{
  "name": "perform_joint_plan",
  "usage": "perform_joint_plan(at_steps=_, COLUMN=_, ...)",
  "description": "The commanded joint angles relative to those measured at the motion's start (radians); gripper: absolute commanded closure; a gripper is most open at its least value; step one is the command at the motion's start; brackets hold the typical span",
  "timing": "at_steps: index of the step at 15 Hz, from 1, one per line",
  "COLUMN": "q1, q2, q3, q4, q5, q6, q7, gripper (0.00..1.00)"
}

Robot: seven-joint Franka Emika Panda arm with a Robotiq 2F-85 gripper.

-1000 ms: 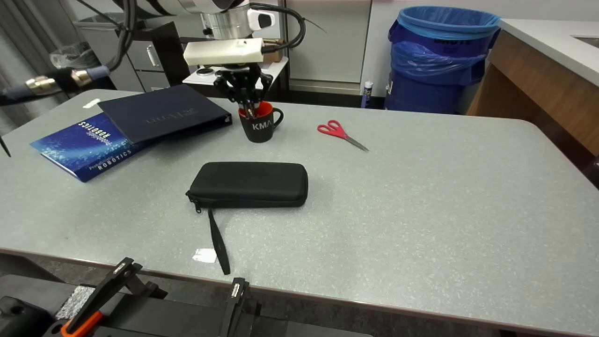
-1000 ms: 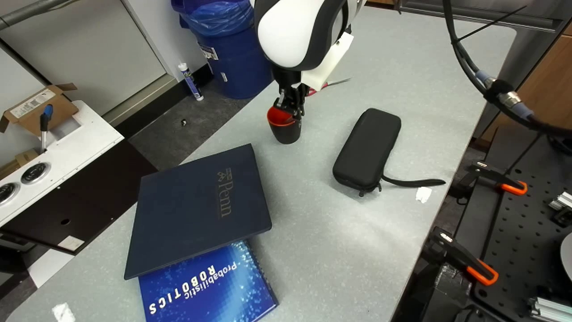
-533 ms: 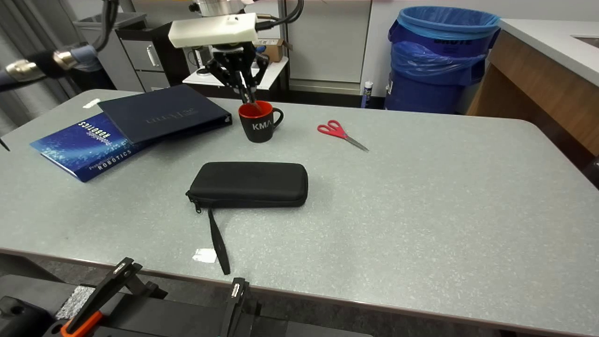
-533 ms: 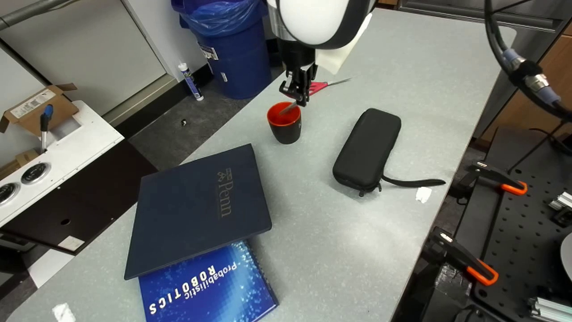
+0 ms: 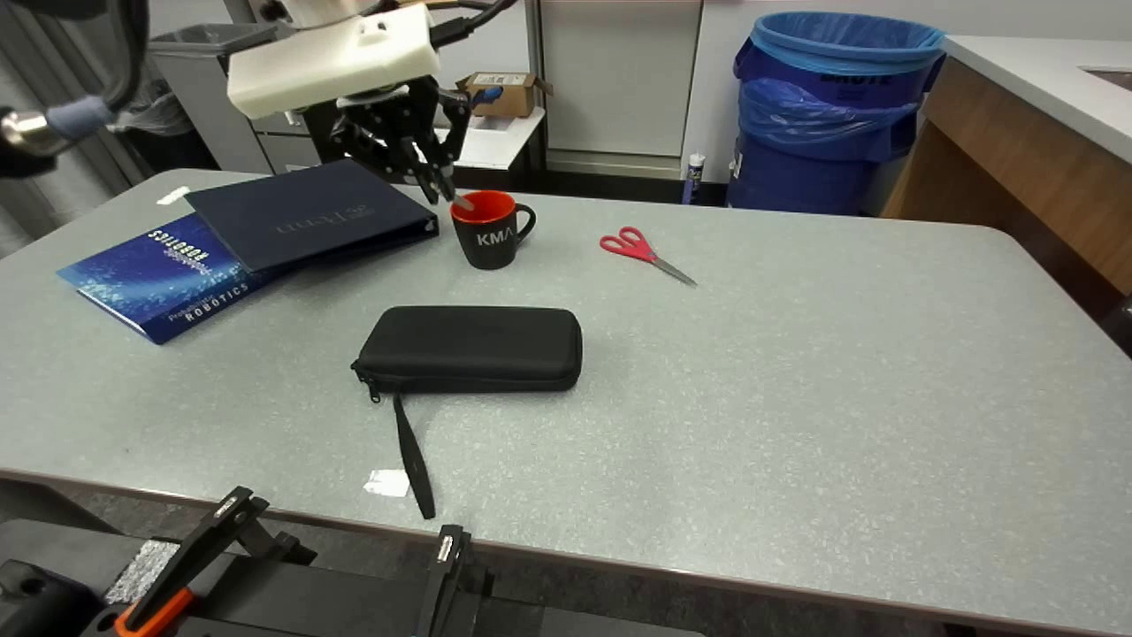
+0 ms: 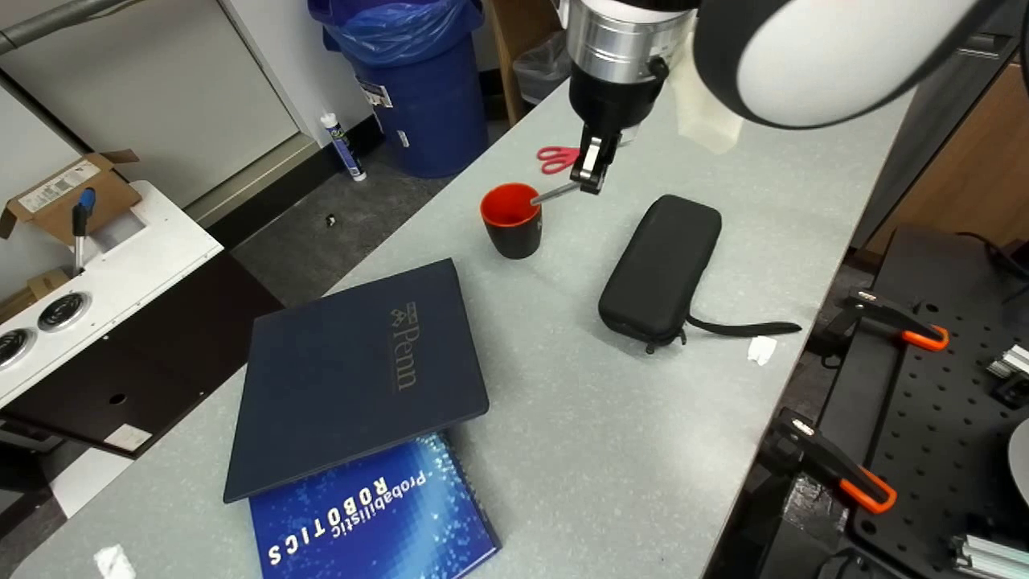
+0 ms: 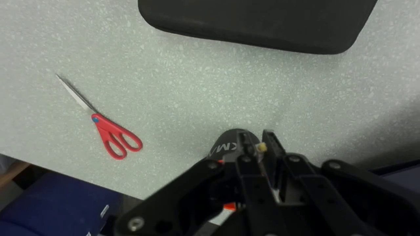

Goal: Remove the pen from the mug and put it on the table

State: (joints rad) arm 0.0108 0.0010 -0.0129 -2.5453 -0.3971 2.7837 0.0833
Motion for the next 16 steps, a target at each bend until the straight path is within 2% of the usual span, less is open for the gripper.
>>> perform_joint_plan(at_steps=1, q1=0.013, q2=-0.030, q3=0.022, q4=-0.059, q5=-0.167, q6=0.067, q7=0.115, gripper=0.97)
perform_joint_plan(at_steps=5, q1=0.038, q2=0.092, q3=0.071, q4=0.029, q5=-0.203, q6=0.030, q7=0.174, gripper=0.97)
perform_joint_plan(at_steps=9, q1=0.070, q2=0.265, q3=0.090, q4=0.179, q5=-0.171, q6=-0.027, q7=0.202, gripper=0.97)
perform_joint_plan(at_steps=12, q1=0.075, q2=0.385, q3=0.110, q4=0.288, q5=-0.091, q6=-0.103, q7=0.172, gripper=0.97)
perform_joint_plan(at_steps=13, q1=0.120, q2=0.413, q3=0.075, q4=0.316, q5=-0.036, q6=-0.127, q7=0.138, gripper=0.97)
perform_joint_plan(at_steps=15, q1=0.134, q2=0.457, q3=0.078, q4=0.363, q5=0.020, q6=-0.171, q7=0.118, gripper=0.97)
perform_joint_plan(at_steps=16, q1=0.138, q2=0.473, q3=0.081, q4=0.380, q5=0.044, q6=-0.187, q7=0.104, gripper=0.62)
